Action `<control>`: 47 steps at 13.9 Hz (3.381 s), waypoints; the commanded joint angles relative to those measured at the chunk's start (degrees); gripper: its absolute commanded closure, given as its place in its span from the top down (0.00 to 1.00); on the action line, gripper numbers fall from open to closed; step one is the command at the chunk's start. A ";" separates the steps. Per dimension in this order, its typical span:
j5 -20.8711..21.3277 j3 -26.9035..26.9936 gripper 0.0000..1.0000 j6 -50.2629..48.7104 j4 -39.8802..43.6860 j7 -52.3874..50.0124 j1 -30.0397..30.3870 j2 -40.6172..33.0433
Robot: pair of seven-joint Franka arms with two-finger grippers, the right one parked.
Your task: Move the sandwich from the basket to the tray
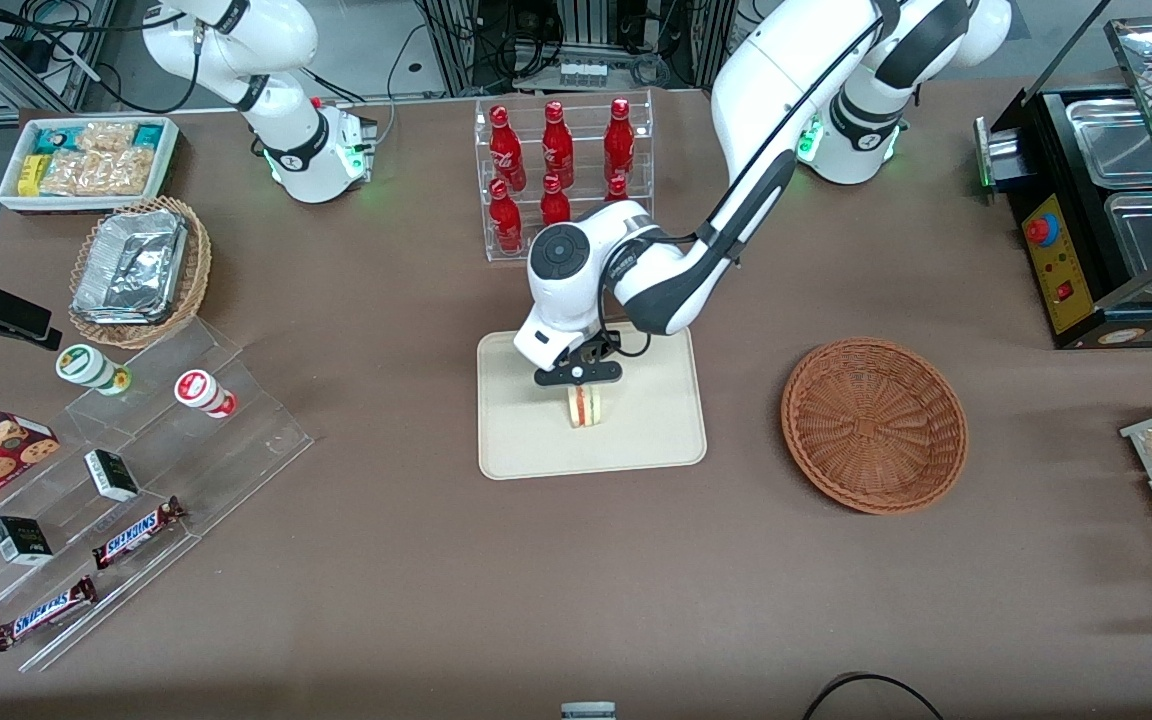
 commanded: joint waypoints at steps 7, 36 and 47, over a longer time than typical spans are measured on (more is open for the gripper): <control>0.29 0.46 1.00 -5.44 1.27 -4.59 -0.15 -5.91; -16.77 14.61 1.00 -47.04 4.34 48.22 34.83 -39.86; -12.28 15.50 1.00 -42.80 2.06 59.29 34.39 -41.52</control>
